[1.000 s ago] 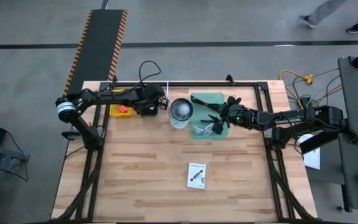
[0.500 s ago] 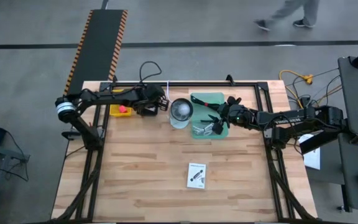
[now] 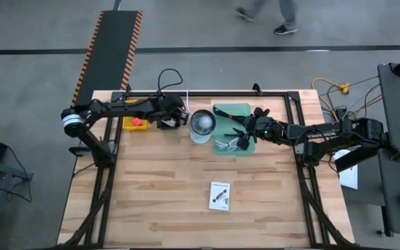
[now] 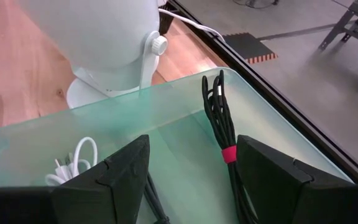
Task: Pick and place items into bin
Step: Put the right card reader box into the black bin, then put the card reader box into the black bin
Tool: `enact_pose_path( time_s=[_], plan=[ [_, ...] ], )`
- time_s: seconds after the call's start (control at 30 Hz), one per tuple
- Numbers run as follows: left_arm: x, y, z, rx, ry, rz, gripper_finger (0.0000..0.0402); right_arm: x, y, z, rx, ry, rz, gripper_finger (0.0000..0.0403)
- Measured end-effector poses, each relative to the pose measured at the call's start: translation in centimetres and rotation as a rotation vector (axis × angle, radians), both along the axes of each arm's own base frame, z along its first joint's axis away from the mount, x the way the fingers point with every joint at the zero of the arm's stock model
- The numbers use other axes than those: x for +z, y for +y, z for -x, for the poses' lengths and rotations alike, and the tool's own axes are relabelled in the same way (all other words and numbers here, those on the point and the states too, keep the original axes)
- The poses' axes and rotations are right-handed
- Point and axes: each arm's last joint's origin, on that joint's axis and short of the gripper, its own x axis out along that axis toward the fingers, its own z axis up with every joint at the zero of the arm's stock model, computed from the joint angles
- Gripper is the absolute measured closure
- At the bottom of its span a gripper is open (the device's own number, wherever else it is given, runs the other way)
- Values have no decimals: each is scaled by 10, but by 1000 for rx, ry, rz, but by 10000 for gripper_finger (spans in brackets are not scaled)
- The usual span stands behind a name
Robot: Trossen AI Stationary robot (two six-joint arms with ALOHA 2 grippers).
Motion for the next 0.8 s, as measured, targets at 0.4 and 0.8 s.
enact_pose_path(
  time_s=[0.4, 0.8],
  plan=[
    [23, -1, -5, -231, -91, -90, 258, 0, 0, 0, 2, 2, 3, 177],
    [22, 6, -11, -335, -92, -151, 361, 0, 0, 0, 2, 2, 3, 177]
  ],
)
